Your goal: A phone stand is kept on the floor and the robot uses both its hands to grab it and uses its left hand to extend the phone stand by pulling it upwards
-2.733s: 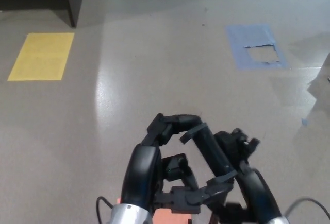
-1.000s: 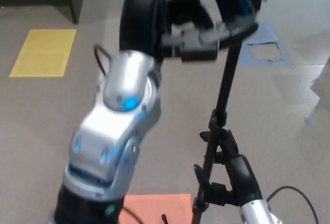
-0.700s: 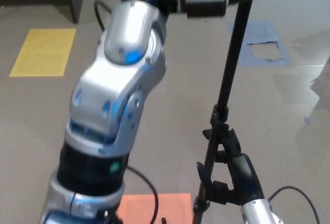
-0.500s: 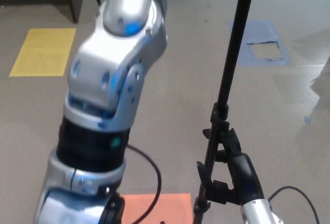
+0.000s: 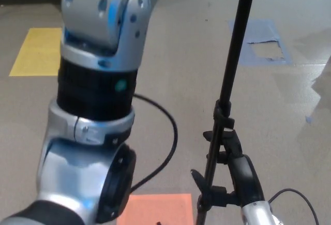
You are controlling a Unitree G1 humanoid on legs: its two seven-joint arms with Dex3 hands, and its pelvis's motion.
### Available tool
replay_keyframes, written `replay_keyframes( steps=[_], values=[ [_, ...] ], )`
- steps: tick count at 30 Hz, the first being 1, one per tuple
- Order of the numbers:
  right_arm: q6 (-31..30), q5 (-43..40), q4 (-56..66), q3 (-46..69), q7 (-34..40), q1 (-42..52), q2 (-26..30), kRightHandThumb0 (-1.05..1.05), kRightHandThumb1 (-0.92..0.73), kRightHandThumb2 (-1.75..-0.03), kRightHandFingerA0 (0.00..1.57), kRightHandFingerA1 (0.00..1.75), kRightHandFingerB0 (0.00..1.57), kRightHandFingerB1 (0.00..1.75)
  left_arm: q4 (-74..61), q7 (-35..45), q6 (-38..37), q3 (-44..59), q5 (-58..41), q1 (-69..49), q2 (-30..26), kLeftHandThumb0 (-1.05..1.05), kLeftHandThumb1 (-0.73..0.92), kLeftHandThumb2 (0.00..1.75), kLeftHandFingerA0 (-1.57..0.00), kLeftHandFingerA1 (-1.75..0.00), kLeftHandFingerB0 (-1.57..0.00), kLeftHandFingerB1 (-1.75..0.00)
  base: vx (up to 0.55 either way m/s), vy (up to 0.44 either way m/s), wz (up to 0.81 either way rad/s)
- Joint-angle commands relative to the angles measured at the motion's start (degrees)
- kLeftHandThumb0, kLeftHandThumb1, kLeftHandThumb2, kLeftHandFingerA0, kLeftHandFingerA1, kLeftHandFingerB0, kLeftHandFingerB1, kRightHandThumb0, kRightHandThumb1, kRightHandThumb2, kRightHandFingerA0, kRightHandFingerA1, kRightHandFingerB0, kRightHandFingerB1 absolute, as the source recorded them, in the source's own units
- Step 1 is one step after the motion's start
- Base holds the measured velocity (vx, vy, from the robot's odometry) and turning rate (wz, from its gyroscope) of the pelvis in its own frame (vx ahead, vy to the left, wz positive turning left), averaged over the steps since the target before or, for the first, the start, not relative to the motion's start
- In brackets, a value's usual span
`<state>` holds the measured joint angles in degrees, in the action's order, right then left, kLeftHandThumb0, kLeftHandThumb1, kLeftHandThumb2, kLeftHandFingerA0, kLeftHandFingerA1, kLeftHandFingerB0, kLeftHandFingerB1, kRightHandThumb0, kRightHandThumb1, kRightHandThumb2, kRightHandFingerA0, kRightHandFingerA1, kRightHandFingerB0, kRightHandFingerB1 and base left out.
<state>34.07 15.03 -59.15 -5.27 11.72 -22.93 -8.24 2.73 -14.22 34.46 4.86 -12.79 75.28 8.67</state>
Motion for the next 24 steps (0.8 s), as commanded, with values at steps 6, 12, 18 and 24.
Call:
replay_keyframes(
  steps=[6,12,18,24],
  values=[
    [3.17,-3.9,-3.0,3.34,-0.28,-3.48,-0.58,-0.53,-0.27,-0.98,1.5,1.37,1.51,1.36,-7.77,-5.05,-5.04,3.13,-0.05,8.74,3.51,-0.16,0.56,0.65,-0.96,-1.75,-0.76,-1.75,0.0,0.0,0.0],
    [2.77,-4.86,-4.47,4.3,-1.05,-7.31,-1.55,-1.05,-0.64,-1.08,1.56,1.36,1.31,1.19,-13.25,-5.36,-4.36,2.04,-0.9,0.38,7.84,-0.12,0.56,0.67,-0.95,-1.75,-0.74,-1.75,0.0,0.0,0.0],
    [0.33,-6.72,-3.45,4.61,-4.74,-9.11,-1.73,-0.97,-0.58,-1.05,1.57,1.35,1.3,1.16,-23.72,3.69,3.7,-6.1,1.01,-11.84,-2.64,-0.78,0.46,0.55,-0.39,-0.73,-0.33,-0.32,0.0,0.0,0.0],
    [-1.91,-8.09,-1.06,4.99,-7.31,-7.75,-1.57,-0.93,-0.54,-1.03,1.57,1.33,1.26,1.13,-28.83,9.91,3.89,-11.0,1.19,-17.07,-11.28,-0.91,0.53,0.57,-0.19,-0.44,-0.07,-0.28,0.0,0.0,0.0]
  ],
)
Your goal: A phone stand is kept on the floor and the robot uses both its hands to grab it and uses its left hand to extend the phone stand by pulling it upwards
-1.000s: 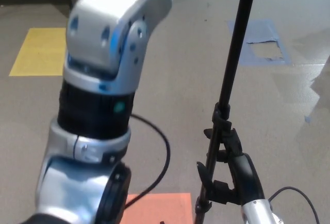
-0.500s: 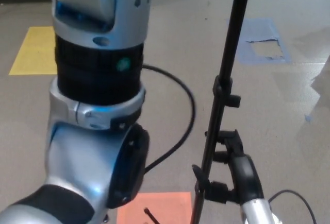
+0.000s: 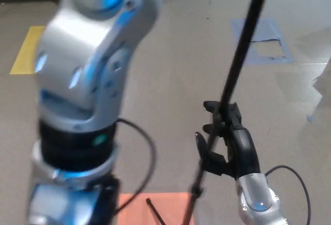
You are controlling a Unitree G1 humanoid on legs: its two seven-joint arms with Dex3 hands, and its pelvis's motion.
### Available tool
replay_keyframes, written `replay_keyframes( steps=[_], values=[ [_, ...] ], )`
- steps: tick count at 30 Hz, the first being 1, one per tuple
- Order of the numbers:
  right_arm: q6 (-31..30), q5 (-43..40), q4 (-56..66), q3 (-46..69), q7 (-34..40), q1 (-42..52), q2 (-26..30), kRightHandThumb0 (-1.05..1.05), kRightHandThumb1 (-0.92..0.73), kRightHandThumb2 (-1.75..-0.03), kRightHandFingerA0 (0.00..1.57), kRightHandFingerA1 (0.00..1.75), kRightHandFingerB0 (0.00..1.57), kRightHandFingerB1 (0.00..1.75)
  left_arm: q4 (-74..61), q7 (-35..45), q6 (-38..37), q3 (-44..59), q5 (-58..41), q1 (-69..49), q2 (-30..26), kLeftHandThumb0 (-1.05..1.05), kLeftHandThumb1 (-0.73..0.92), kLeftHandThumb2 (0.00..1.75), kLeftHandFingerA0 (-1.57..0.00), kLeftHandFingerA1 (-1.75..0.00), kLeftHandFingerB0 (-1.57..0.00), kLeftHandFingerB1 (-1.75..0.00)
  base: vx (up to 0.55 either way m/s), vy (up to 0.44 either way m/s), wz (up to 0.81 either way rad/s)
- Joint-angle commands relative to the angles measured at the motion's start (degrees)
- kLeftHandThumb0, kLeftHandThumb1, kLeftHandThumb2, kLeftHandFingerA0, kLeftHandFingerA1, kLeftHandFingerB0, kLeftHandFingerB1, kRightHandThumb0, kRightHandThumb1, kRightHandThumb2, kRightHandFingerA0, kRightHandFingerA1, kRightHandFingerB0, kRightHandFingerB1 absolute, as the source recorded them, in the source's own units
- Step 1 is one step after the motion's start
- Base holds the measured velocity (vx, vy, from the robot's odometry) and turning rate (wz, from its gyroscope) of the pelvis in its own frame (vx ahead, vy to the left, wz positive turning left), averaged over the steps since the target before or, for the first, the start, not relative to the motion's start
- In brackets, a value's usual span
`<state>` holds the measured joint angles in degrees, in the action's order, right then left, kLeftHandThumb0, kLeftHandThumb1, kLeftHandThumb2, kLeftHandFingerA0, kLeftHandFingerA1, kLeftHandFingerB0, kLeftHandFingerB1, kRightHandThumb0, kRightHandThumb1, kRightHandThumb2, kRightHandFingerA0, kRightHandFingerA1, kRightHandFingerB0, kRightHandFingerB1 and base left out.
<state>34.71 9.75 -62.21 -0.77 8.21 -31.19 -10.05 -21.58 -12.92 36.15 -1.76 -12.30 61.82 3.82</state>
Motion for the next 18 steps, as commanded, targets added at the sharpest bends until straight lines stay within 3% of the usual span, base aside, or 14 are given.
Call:
replay_keyframes(
  steps=[1,2,3,6,8,9,10,11,12,13,14,15,16,18],
  values=[
    [-2.39,-2.58,2.28,0.25,-4.09,0.73,0.52,-1.05,-0.71,-0.62,1.48,1.19,1.36,1.13,-5.19,8.72,2.36,-4.79,0.37,-4.83,-6.84,-0.92,0.54,0.56,-0.1,-0.41,-0.04,-0.28,0.0,0.0,0.0],
    [-2.72,-2.74,2.58,0.35,-4.56,0.31,0.93,-0.42,-0.15,-0.9,1.42,1.29,1.43,1.28,-5.59,8.94,2.27,-5.11,-0.05,-6.11,-6.95,-0.75,0.38,0.89,-0.01,-0.21,-0.01,-0.18,0.0,0.0,0.0],
    [-3.04,-3.05,3.02,0.44,-5.1,0.28,1.12,-0.42,-0.15,-0.9,1.42,1.29,1.43,1.28,-6.27,9.0,2.36,-5.4,-0.4,-7.38,-7.15,-0.82,0.42,0.91,0.0,-0.09,0.0,-0.08,0.0,0.0,0.0],
    [-3.36,-2.97,3.73,0.18,-5.26,0.92,1.14,-0.42,-0.14,-0.9,1.42,1.29,1.43,1.28,-7.99,9.35,2.66,-6.13,-0.04,-10.21,-8.2,-0.88,0.47,0.93,0.0,-0.06,-0.01,-0.04,0.0,0.0,0.0],
    [-3.58,-2.42,3.97,-0.18,-4.9,1.54,1.38,-0.42,-0.14,-0.89,1.41,1.28,1.43,1.28,-9.49,9.11,3.4,-6.06,0.06,-13.12,-8.44,-0.88,0.5,0.95,-0.02,-0.1,-0.12,-0.14,0.0,0.0,0.0],
    [-3.74,-2.31,4.12,-0.25,-4.83,1.73,1.47,-0.42,-0.14,-0.9,1.41,1.28,1.43,1.27,-9.8,9.05,3.41,-6.13,0.39,-13.81,-8.5,-0.96,0.63,0.59,0.0,-0.4,-0.09,-0.32,0.0,0.0,0.0],
    [-3.88,-2.18,4.26,-0.33,-4.74,1.89,1.6,-0.42,-0.14,-0.9,1.41,1.28,1.43,1.27,-10.07,8.94,3.36,-6.25,0.77,-14.47,-8.59,-0.96,0.63,0.59,0.0,-0.4,-0.09,-0.32,0.0,0.0,0.0],
    [-5.42,-1.91,5.1,-0.67,-5.09,2.88,1.97,-1.05,-0.71,-0.64,1.35,1.16,1.32,1.03,-11.43,8.96,4.42,-5.27,-0.97,-17.48,-7.75,-0.87,0.49,0.91,-0.04,-0.4,-0.09,-0.38,0.0,0.0,0.0],
    [-6.46,-2.09,5.74,-0.76,-5.62,3.4,2.11,-1.05,-0.69,-0.63,1.35,1.14,1.28,1.0,-12.29,9.14,4.99,-4.76,-1.78,-19.17,-7.47,-0.91,0.59,0.59,-0.06,-0.38,-0.14,-0.3,0.0,0.0,0.0],
    [-7.11,-2.52,6.24,-0.69,-6.21,3.59,2.09,-1.05,-0.69,-0.63,1.35,1.14,1.28,1.0,-12.78,9.39,5.2,-4.63,-1.82,-19.87,-7.57,-0.91,0.59,0.59,-0.06,-0.38,-0.14,-0.3,0.0,0.0,0.0],
    [-6.99,-3.52,7.16,-0.46,-7.91,4.78,2.29,-1.05,-0.69,-0.62,1.37,1.09,1.16,0.93,-14.2,9.43,5.42,-5.46,-0.87,-22.05,-8.45,-0.94,0.63,0.6,-0.06,-0.37,-0.1,-0.29,0.0,0.0,0.0],
    [-6.73,-3.5,8.19,-0.63,-8.71,5.92,2.95,-1.05,-0.69,-0.66,1.34,0.98,0.9,0.87,-15.85,9.11,5.03,-6.01,-0.09,-25.21,-8.59,-0.88,0.5,0.94,-0.03,-0.39,-0.08,-0.33,0.0,0.0,0.0],
    [-6.43,-2.96,8.96,-0.97,-8.81,6.71,3.67,-1.05,-0.69,-0.66,1.34,0.98,0.9,0.87,-17.14,8.63,4.39,-6.29,0.33,-27.97,-8.32,-0.88,0.5,0.94,-0.03,-0.39,-0.08,-0.33,0.0,0.0,0.0],
    [-6.23,0.23,11.73,-2.98,-8.81,8.51,6.83,-1.05,-0.72,-0.68,0.95,0.94,0.48,0.85,-20.94,7.8,1.76,-6.88,2.25,-36.08,-9.0,-0.9,0.52,0.95,-0.05,-0.37,-0.08,-0.33,0.0,0.0,0.0]
  ],
)
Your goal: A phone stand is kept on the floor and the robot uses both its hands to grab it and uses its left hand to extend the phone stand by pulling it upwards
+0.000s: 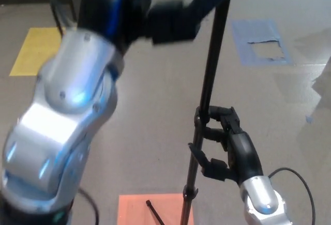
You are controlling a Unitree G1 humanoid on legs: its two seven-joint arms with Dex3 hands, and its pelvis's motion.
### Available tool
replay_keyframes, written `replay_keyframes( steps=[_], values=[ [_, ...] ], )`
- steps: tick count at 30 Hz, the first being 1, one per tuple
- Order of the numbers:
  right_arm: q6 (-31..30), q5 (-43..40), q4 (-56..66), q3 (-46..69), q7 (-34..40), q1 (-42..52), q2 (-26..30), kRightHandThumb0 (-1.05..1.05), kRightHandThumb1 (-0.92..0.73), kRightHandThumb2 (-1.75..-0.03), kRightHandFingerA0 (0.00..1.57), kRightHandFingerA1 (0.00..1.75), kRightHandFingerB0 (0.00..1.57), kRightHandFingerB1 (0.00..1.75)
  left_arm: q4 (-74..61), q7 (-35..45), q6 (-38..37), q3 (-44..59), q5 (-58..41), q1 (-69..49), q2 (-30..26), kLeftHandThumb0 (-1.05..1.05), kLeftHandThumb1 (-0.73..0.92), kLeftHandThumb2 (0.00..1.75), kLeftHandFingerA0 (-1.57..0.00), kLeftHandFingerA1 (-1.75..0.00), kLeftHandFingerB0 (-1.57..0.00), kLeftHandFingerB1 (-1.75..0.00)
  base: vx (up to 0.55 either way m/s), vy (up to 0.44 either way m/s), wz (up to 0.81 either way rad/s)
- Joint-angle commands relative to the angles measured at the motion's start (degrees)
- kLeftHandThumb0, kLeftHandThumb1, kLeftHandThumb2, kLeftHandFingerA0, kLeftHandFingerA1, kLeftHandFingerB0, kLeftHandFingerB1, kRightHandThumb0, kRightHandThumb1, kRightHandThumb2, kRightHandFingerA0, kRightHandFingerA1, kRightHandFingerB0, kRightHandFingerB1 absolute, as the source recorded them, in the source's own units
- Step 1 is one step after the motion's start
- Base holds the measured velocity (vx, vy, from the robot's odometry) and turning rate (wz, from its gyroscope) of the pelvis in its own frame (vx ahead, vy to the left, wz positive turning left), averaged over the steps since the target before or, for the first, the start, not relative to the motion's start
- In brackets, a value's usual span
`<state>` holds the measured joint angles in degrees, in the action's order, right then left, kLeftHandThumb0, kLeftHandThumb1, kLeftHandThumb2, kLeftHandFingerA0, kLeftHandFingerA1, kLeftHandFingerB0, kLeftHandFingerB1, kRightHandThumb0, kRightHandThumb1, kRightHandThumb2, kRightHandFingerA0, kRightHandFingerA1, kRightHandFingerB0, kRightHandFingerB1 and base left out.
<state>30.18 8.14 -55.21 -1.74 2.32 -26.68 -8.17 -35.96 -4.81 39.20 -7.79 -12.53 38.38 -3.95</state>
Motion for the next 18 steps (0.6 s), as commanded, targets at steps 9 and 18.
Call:
replay_keyframes(
  steps=[9,18],
  values=[
    [1.41,2.46,22.42,-3.13,-10.82,19.89,17.95,-1.05,-0.68,-0.66,0.0,0.87,0.0,0.23,-11.52,0.56,-17.55,-0.04,8.08,-47.17,-4.81,-1.03,0.67,1.04,-0.03,-0.2,-0.1,-0.15,0.0,0.0,0.0],
    [9.26,0.66,27.65,2.24,-9.24,34.76,26.66,-1.05,-0.73,-0.71,0.0,0.52,0.0,0.0,0.46,2.06,-39.36,6.12,7.49,-73.65,-0.83,-0.39,0.3,0.97,-0.01,-0.5,0.0,-0.47,0.0,0.0,0.0]
  ],
)
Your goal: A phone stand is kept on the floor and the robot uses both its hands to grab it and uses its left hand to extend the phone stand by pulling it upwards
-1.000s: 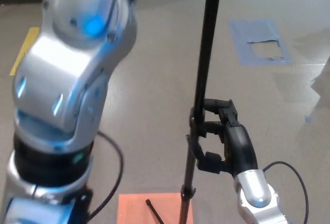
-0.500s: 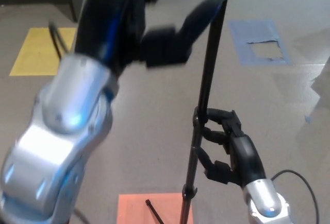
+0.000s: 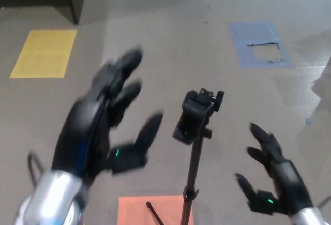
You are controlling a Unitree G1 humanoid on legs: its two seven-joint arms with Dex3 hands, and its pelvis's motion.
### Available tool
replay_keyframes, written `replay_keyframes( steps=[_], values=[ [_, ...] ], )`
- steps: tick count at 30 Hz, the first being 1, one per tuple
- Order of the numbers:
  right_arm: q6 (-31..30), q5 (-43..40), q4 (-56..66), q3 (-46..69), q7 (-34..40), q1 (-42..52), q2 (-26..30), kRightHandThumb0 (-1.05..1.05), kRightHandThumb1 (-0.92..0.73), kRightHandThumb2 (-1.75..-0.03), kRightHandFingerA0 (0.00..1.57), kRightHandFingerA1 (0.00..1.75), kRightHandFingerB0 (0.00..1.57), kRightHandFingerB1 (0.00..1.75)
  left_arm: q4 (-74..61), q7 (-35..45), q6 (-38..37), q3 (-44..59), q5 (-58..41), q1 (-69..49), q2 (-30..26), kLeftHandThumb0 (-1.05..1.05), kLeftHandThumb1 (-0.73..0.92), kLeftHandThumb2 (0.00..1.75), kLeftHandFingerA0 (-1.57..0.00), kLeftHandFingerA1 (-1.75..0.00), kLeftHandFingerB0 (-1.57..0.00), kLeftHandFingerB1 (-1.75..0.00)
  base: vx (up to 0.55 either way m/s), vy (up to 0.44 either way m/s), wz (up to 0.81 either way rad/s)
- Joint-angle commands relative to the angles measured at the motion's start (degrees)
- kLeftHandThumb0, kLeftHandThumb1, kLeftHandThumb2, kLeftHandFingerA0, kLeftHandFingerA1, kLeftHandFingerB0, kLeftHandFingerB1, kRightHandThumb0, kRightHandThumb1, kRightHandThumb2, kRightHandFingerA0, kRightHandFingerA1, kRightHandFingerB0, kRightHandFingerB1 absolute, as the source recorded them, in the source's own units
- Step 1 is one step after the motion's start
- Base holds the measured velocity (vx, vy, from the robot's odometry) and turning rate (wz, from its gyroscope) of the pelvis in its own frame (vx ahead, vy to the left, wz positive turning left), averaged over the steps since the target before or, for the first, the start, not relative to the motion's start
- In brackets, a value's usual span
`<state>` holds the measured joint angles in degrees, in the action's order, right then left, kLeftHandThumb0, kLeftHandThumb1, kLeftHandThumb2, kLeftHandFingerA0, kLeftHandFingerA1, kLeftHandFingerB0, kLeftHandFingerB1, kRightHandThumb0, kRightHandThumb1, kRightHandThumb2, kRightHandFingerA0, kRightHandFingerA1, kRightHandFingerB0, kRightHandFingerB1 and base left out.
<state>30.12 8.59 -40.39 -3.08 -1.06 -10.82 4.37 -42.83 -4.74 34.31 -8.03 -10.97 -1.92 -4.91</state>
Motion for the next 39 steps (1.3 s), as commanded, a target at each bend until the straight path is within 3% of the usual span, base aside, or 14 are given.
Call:
replay_keyframes(
  steps=[1,3,6,10,11,12,14,15,16,17,25,36,37,39],
  values=[
    [10.54,1.98,12.01,3.91,-3.52,20.83,14.55,-1.05,-0.75,-0.73,0.0,0.49,0.0,0.0,10.25,1.79,-38.64,6.48,6.2,-34.99,0.82,-0.92,0.62,1.02,-0.01,-0.38,-0.15,-0.4,0.0,0.0,0.0],
    [14.09,1.78,7.5,4.77,-1.57,23.84,14.83,-1.05,-0.83,-0.75,0.0,0.41,0.0,0.0,17.98,-0.25,-47.25,6.52,8.36,-38.89,1.42,-0.87,0.62,1.06,-0.09,-0.24,0.0,-0.33,0.0,0.0,0.0],
    [15.25,-0.55,8.55,6.26,-2.71,27.64,15.37,-1.05,-0.8,-0.76,0.0,0.36,0.0,0.05,22.9,1.94,-53.72,7.82,6.77,-44.41,2.44,-0.93,0.67,1.06,-0.08,-0.16,-0.08,-0.19,0.0,0.0,0.0],
    [18.29,0.51,11.4,7.8,0.01,31.44,15.13,-1.05,-0.81,-0.77,0.0,0.34,0.0,0.18,31.32,5.57,-64.26,12.55,3.33,-47.86,4.98,-0.87,0.67,1.04,-0.03,-0.29,-0.1,-0.18,0.0,0.0,0.0],
    [19.15,0.74,11.4,7.98,0.25,32.14,15.38,-1.05,-0.82,-0.77,0.0,0.29,0.0,0.18,32.33,5.37,-65.31,13.27,2.82,-49.2,6.08,-0.81,0.81,0.66,-0.11,-0.28,-0.1,-0.22,0.0,0.0,0.0],
    [19.78,1.23,11.47,8.0,0.74,32.79,15.31,-1.05,-0.85,-0.79,0.0,0.19,0.0,0.17,33.03,3.98,-66.18,13.78,3.94,-50.41,5.92,-0.78,0.67,1.05,-0.05,-0.43,-0.03,-0.33,0.0,0.0,0.0],
    [20.41,2.5,12.21,7.93,2.07,33.77,14.69,-1.05,-0.85,-0.8,0.0,0.16,0.0,0.15,34.85,2.9,-69.69,15.51,5.14,-52.01,5.49,-0.84,0.7,1.03,-0.05,-0.42,-0.02,-0.34,0.0,0.0,0.0],
    [21.54,3.2,11.15,7.57,2.86,33.53,14.24,-1.05,-0.87,-0.8,0.0,0.23,0.0,0.15,34.6,5.94,-68.91,17.12,3.58,-52.25,3.81,-0.89,0.73,1.05,-0.02,-0.35,-0.08,-0.35,0.0,0.0,0.0],
    [21.96,4.11,10.18,7.16,3.62,32.97,14.03,-1.05,-0.89,-0.8,0.0,0.25,0.0,0.18,34.51,9.74,-68.23,18.61,1.11,-51.39,2.51,-0.37,0.47,1.06,0.0,-0.49,0.0,-0.48,0.0,0.0,0.0],
    [21.47,5.13,9.67,6.68,4.3,32.41,13.95,-1.05,-0.92,-0.81,0.0,0.27,0.0,0.21,34.06,12.85,-67.27,19.94,-1.11,-50.43,1.55,-0.8,0.83,0.66,-0.21,-0.3,-0.18,-0.28,0.0,0.0,0.0],
    [14.12,13.9,6.68,3.76,10.97,27.06,16.21,-1.05,-0.88,-0.84,0.0,0.16,0.0,0.0,38.23,12.92,-65.99,20.97,-0.23,-44.2,-0.96,-0.75,0.85,0.66,-0.23,-0.31,-0.19,-0.28,0.0,0.0,0.0],
    [12.72,15.17,7.52,4.15,12.44,29.53,18.85,-1.05,-0.74,-0.77,0.0,0.22,0.0,0.0,35.67,15.74,-62.08,20.37,-5.0,-46.23,3.31,-0.89,0.86,0.66,-0.25,-0.31,-0.23,-0.29,0.0,0.0,0.0],
    [12.85,15.34,7.78,4.22,12.81,30.01,18.86,-1.05,-0.75,-0.78,0.0,0.17,0.0,0.0,35.85,16.97,-62.6,20.18,-5.28,-46.65,2.82,-0.9,0.65,1.07,-0.19,-0.44,-0.13,-0.4,0.0,0.0,0.0],
    [12.37,15.49,8.18,4.69,13.89,29.9,19.09,-1.05,-0.75,-0.79,0.0,0.17,0.0,0.0,38.28,18.71,-65.74,19.4,-3.93,-45.98,0.8,-0.91,0.66,1.08,-0.2,-0.44,-0.13,-0.39,0.0,0.0,0.0]
  ],
)
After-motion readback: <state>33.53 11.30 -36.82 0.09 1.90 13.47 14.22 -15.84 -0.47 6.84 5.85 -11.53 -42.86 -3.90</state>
